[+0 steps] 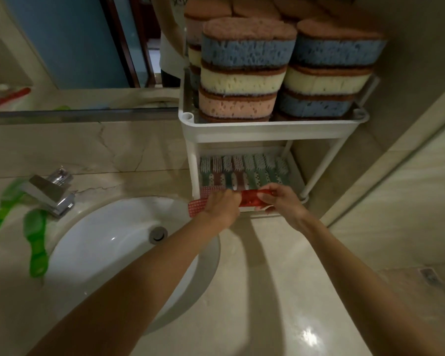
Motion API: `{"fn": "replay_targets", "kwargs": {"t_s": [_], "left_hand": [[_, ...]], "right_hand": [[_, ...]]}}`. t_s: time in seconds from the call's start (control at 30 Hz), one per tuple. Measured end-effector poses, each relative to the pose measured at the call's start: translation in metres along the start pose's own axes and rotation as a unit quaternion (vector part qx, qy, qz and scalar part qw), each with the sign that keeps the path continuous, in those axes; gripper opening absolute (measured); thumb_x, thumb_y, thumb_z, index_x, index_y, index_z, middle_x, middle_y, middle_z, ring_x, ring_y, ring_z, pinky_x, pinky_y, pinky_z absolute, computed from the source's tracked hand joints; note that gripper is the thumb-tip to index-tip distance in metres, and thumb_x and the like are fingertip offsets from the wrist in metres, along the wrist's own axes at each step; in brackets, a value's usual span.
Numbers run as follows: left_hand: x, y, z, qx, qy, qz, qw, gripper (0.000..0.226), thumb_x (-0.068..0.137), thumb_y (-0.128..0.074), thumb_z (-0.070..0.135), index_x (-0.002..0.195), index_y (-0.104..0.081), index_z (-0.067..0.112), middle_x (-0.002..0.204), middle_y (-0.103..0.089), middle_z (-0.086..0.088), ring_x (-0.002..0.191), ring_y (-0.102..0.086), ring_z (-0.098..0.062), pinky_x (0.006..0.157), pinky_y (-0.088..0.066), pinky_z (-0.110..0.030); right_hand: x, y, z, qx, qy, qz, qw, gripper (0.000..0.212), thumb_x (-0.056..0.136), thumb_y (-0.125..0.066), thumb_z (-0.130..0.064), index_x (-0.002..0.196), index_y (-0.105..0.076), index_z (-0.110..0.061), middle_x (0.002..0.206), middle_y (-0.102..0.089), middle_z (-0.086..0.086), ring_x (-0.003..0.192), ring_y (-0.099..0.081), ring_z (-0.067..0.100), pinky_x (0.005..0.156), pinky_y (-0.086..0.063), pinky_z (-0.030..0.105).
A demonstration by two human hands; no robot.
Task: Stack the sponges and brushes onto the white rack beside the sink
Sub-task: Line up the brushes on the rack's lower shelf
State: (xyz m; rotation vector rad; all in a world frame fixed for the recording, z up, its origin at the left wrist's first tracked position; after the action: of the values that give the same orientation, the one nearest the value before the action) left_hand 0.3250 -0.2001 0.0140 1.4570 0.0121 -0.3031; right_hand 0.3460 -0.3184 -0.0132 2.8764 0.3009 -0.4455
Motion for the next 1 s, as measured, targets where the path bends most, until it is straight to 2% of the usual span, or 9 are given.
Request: {"fn": "replay_targets", "kwargs": {"t_s": [0.13, 0.3, 0.4, 0.47, 0.53, 0.63, 0.7, 0.83, 1.0], "left_hand": [[0.007, 0.012, 0.003, -0.019, -0.015, 0.069, 0.997, 0.055, 0.093, -0.050, 0.017, 0.143, -0.029, 0.005, 0.139, -0.045, -0.017, 0.125, -0.047, -0.031, 0.106, -0.036, -0.038], [0.001, 0.006, -0.018, -0.048, 0.013, 0.125, 0.991, 0.067, 0.092, -0.050, 0.018, 0.148, -0.016, 0.004, 0.152, -0.026, -0.012, 0.142, -0.022, -0.026, 0.119, -0.018, -0.038], [-0.001, -0.011, -0.027, -0.033, 0.010, 0.096, 0.995, 0.067, 0.089, -0.054, 0.011, 0.147, -0.022, 0.005, 0.154, -0.023, -0.014, 0.144, -0.019, -0.028, 0.119, -0.018, -0.040], [0.000, -0.022, -0.033, -0.034, 0.011, 0.057, 0.998, 0.062, 0.090, -0.053, 0.009, 0.146, -0.025, 0.005, 0.156, -0.018, -0.014, 0.146, -0.012, -0.028, 0.120, -0.012, -0.039], [0.001, -0.030, -0.037, -0.036, 0.015, 0.025, 0.999, 0.061, 0.092, -0.048, 0.007, 0.148, -0.021, 0.005, 0.157, -0.013, -0.014, 0.147, -0.007, -0.027, 0.120, -0.007, -0.037], [0.001, -0.036, -0.040, -0.026, 0.012, 0.005, 1.000, 0.061, 0.095, -0.042, 0.003, 0.149, -0.014, 0.005, 0.158, -0.009, -0.013, 0.148, -0.003, -0.027, 0.120, -0.004, -0.035], [0.001, -0.039, -0.041, -0.018, 0.009, 0.000, 1.000, 0.061, 0.094, -0.041, 0.004, 0.148, -0.013, 0.004, 0.158, -0.012, -0.013, 0.148, -0.006, -0.027, 0.120, -0.006, -0.034], [-0.001, -0.044, -0.043, -0.015, 0.006, -0.008, 1.000, 0.059, 0.095, -0.037, 0.003, 0.149, -0.012, 0.002, 0.157, -0.014, -0.014, 0.147, -0.010, -0.027, 0.120, -0.005, -0.032], [-0.003, -0.045, -0.047, -0.019, 0.011, -0.020, 1.000, 0.058, 0.097, -0.035, 0.006, 0.149, -0.011, 0.001, 0.158, -0.010, -0.015, 0.147, -0.010, -0.026, 0.120, -0.009, -0.031]], "right_hand": [[0.012, 0.022, 0.010, 0.151, -0.031, 0.123, 0.980, 0.018, 0.095, -0.046, -0.002, 0.112, -0.051, 0.001, 0.079, -0.060, 0.010, 0.046, -0.061, 0.013, 0.042, -0.051, 0.015], [0.027, 0.034, 0.030, 0.249, -0.098, 0.239, 0.933, 0.019, 0.097, -0.037, 0.001, 0.112, -0.048, 0.000, 0.104, -0.050, 0.018, 0.088, -0.059, 0.032, 0.043, -0.053, 0.018], [0.038, 0.033, 0.036, 0.278, -0.125, 0.267, 0.914, 0.026, 0.093, -0.036, 0.007, 0.114, -0.050, 0.005, 0.106, -0.050, 0.022, 0.085, -0.058, 0.035, 0.046, -0.054, 0.022], [0.049, 0.025, 0.034, 0.257, -0.141, 0.248, 0.923, 0.024, 0.093, -0.037, 0.007, 0.112, -0.051, 0.003, 0.106, -0.054, 0.023, 0.080, -0.060, 0.030, 0.053, -0.056, 0.023], [0.060, 0.014, 0.033, 0.221, -0.157, 0.225, 0.936, 0.020, 0.094, -0.038, 0.004, 0.109, -0.051, 0.001, 0.106, -0.058, 0.021, 0.089, -0.060, 0.031, 0.078, -0.057, 0.033], [0.072, -0.006, 0.024, 0.175, -0.162, 0.183, 0.954, 0.016, 0.098, -0.037, -0.004, 0.087, -0.048, -0.008, 0.105, -0.054, 0.016, 0.080, -0.057, 0.023, 0.055, -0.054, 0.020], [0.080, -0.012, 0.022, 0.140, -0.161, 0.170, 0.962, 0.014, 0.098, -0.037, -0.005, 0.089, -0.045, -0.011, 0.104, -0.049, 0.011, 0.083, -0.053, 0.021, 0.050, -0.049, 0.021], [0.089, -0.010, 0.028, 0.047, -0.161, 0.152, 0.974, 0.010, 0.098, -0.037, -0.007, 0.097, -0.047, -0.011, 0.090, -0.050, 0.007, 0.070, -0.047, 0.015, 0.067, -0.044, 0.024], [0.098, -0.010, 0.027, -0.103, -0.120, 0.137, 0.978, 0.029, 0.087, -0.048, 0.001, 0.115, -0.052, -0.003, 0.113, -0.057, 0.013, 0.100, -0.053, 0.028, 0.096, -0.045, 0.036]]}}
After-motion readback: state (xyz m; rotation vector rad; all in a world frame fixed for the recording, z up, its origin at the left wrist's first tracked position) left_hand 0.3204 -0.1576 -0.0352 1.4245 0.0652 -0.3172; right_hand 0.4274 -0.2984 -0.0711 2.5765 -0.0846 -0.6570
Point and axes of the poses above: each hand's wrist, its own x-axis towards the middle knuckle, its own y-axis out of the back of the hand, z = x × y, the point moved 9 cm from there along x, towards the middle knuckle
